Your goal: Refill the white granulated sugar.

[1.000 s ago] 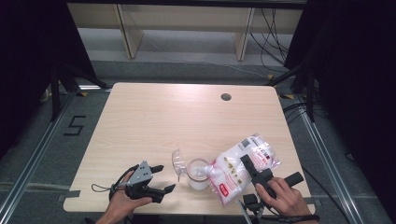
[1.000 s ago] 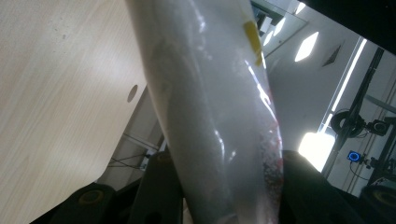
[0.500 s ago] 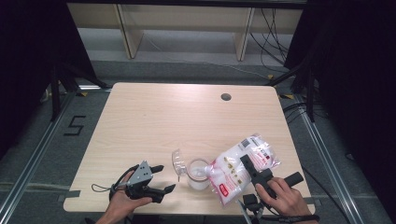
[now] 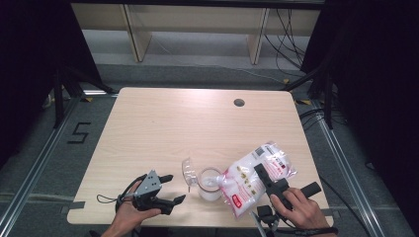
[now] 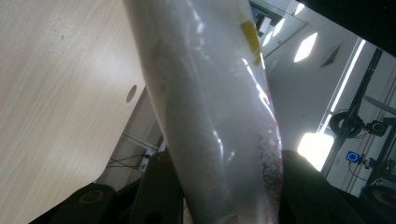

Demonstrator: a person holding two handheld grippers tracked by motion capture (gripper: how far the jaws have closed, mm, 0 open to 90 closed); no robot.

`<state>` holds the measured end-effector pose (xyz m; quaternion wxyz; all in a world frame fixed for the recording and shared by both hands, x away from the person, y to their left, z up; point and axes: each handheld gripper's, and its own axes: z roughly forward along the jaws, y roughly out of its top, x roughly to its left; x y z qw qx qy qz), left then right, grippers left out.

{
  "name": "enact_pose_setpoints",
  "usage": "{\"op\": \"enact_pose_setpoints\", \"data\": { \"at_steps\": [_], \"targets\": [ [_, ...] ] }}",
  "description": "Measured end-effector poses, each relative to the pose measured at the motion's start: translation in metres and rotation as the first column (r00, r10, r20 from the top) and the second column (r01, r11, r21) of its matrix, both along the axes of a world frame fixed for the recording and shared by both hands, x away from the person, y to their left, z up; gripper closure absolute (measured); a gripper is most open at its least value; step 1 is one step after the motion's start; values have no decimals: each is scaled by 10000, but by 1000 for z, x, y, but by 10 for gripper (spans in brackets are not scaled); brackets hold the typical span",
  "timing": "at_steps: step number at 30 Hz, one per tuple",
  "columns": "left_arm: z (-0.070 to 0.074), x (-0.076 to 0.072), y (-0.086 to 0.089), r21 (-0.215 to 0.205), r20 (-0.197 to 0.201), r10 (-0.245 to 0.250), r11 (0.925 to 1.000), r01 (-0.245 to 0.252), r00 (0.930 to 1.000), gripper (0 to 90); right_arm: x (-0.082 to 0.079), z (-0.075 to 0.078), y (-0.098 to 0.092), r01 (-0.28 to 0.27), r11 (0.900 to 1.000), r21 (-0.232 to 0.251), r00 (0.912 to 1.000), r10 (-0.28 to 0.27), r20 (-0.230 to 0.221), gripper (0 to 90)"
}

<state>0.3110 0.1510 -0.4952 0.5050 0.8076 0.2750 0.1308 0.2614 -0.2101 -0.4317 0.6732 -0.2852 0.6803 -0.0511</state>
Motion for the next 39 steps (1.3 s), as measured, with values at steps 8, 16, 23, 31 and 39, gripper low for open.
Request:
{"op": "enact_pose_setpoints", "data": {
  "at_steps": [8,16,23,31,39],
  "targets": [
    [0,1,0,43,73,-82,10000,82,9999,194,0,0,0,7,10000,-2,10000,-7,-32,726],
    [0,1,0,44,80,-84,10000,83,9999,194,0,0,0,-14,10000,-16,10000,14,-19,726],
    [0,1,0,42,88,-83,10000,83,9999,194,0,0,0,-4,10000,21,10000,4,-4,726],
    [0,1,1,47,70,-112,9999,111,9999,194,0,0,0,-9,10000,6,10000,9,-16,726],
    [0,1,0,46,79,-83,10000,83,9999,195,0,0,0,-12,10000,9,10000,12,-12,726]
  ]
}}
